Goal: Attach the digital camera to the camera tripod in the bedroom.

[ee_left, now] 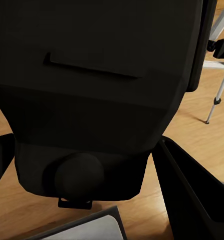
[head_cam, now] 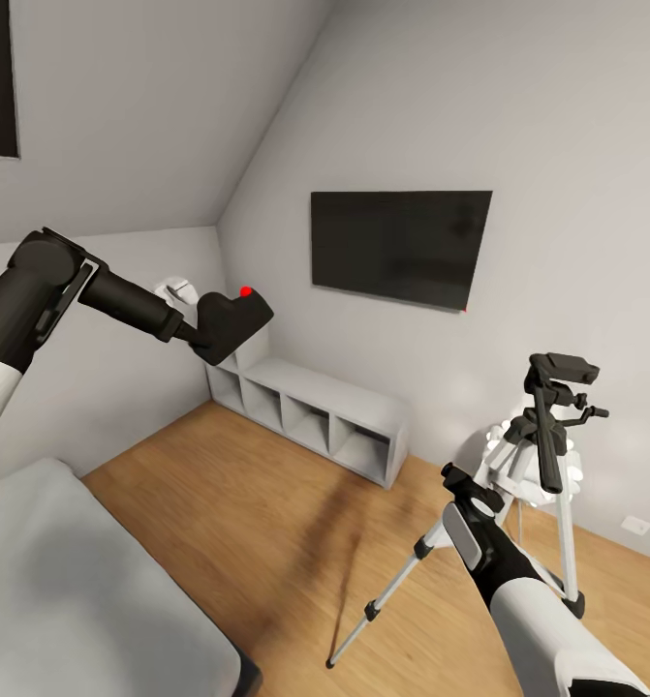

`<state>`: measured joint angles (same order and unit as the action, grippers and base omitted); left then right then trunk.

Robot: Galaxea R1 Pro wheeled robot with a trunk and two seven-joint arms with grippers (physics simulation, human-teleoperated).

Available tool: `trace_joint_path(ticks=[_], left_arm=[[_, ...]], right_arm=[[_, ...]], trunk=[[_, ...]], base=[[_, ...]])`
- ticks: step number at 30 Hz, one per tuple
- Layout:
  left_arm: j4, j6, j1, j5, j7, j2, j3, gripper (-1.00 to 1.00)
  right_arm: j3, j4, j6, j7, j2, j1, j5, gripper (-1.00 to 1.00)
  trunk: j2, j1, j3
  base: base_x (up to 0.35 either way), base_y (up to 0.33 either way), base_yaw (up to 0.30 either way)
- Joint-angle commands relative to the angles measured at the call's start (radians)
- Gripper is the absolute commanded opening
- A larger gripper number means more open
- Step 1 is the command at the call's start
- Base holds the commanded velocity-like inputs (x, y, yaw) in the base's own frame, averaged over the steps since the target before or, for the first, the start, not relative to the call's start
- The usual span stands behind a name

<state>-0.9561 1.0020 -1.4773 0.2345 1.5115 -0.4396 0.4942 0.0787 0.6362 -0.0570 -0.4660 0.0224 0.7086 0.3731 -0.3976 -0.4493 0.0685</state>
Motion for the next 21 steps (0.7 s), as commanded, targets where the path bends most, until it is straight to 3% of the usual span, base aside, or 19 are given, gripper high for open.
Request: trace_joint_path(ticks=[1, 15, 21], left_arm=[[-0.001, 0.010, -0.001, 0.009, 0.010, -0.001, 0.002, -1.00], [-0.001, 0.010, -0.001, 0.009, 0.009, -0.001, 0.003, -1.00], [-0.001, 0.010, -0.001, 0.009, 0.009, -0.001, 0.003, -1.00]], right_arm=[[0.001, 0.000, -0.006, 0.000, 0.001, 0.001, 0.010, 1.00], [0.002, 0.000, -0.006, 0.000, -0.018, 0.002, 0.010, 1.00], [0.002, 0.000, -0.006, 0.000, -0.029, 0.002, 0.010, 1.00]], trunk=[[-0.002, -0.001, 0.002], [-0.002, -0.001, 0.002], [-0.002, -0.001, 0.002]], base=[[0.000, 0.000, 0.000], [0.001, 0.000, 0.000], [0.115, 0.000, 0.000]])
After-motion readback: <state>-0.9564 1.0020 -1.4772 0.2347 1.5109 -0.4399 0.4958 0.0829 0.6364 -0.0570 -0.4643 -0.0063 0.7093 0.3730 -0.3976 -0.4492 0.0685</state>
